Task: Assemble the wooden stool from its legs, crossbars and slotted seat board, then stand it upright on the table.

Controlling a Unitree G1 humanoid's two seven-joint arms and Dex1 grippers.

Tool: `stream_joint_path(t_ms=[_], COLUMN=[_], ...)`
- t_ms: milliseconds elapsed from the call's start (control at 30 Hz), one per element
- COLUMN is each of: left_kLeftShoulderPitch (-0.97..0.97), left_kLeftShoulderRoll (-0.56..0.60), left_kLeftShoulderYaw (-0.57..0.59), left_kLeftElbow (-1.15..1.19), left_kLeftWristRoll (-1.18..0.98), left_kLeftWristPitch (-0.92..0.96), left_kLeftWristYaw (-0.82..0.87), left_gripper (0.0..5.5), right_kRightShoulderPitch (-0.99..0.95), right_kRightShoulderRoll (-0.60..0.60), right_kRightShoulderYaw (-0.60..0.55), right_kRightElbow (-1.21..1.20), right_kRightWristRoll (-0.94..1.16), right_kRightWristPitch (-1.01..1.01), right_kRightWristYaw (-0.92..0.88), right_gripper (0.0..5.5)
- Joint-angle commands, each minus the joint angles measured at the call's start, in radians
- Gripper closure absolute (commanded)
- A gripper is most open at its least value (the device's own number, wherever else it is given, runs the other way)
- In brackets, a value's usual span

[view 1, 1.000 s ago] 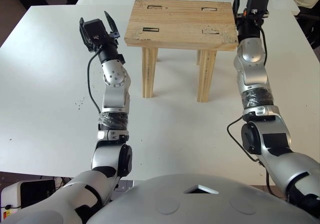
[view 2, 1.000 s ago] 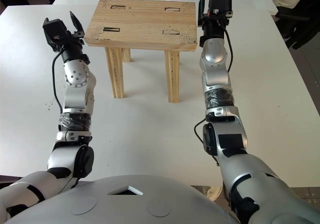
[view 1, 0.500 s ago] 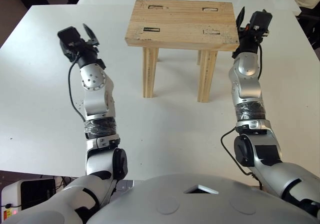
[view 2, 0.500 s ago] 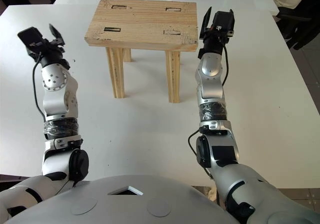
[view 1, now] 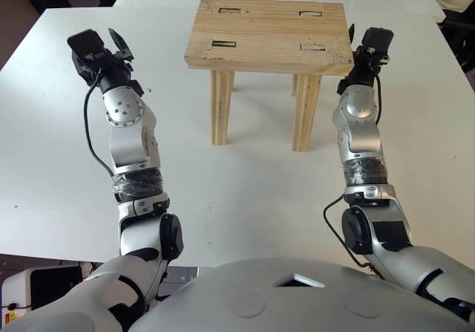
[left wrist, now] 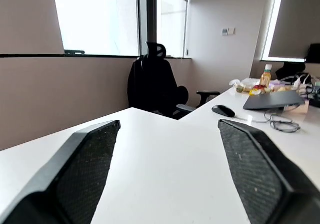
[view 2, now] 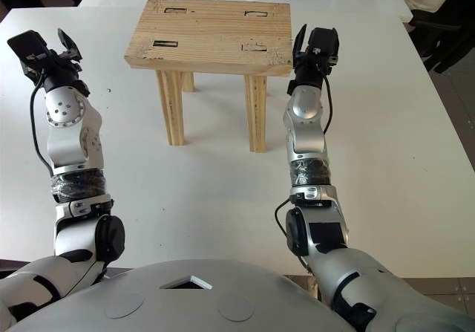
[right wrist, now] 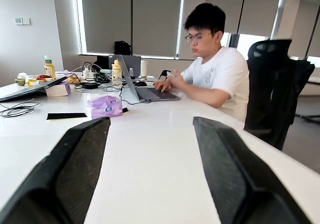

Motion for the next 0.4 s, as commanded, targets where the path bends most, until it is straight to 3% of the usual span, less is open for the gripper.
stream_joint_path(t_ms=[33,267,400], left_kLeftShoulderPitch=[0.005,0.027,-0.008], left_kLeftShoulderRoll=[0.006,-0.063,-0.084], left_kLeftShoulderYaw=[-0.061,-0.060,-0.032], left_kLeftElbow=[0.009,0.016,0.064], left_kLeftWristRoll=[0.059,-0.030,-0.063], left_kLeftWristPitch=[-0.013,-0.109,-0.138], left_kLeftWristYaw=[-0.012,-0.069,-0.048], left_gripper=[1.83,1.83,1.83], right_kRightShoulderPitch=[-0.041,-0.079,-0.131], right_kRightShoulderRoll=[-0.037,-0.028,-0.055], right_kRightShoulderYaw=[-0.016,0.003,0.081], right_kRightElbow=[0.050,0.125,0.185], right_kRightWristRoll=[-0.023,0.016,-0.090], right_kRightWristPitch=[-0.034,-0.038,-0.110], right_kRightWristYaw=[-0.024,0.060,0.047], right_gripper=[2.44,2.44,2.44])
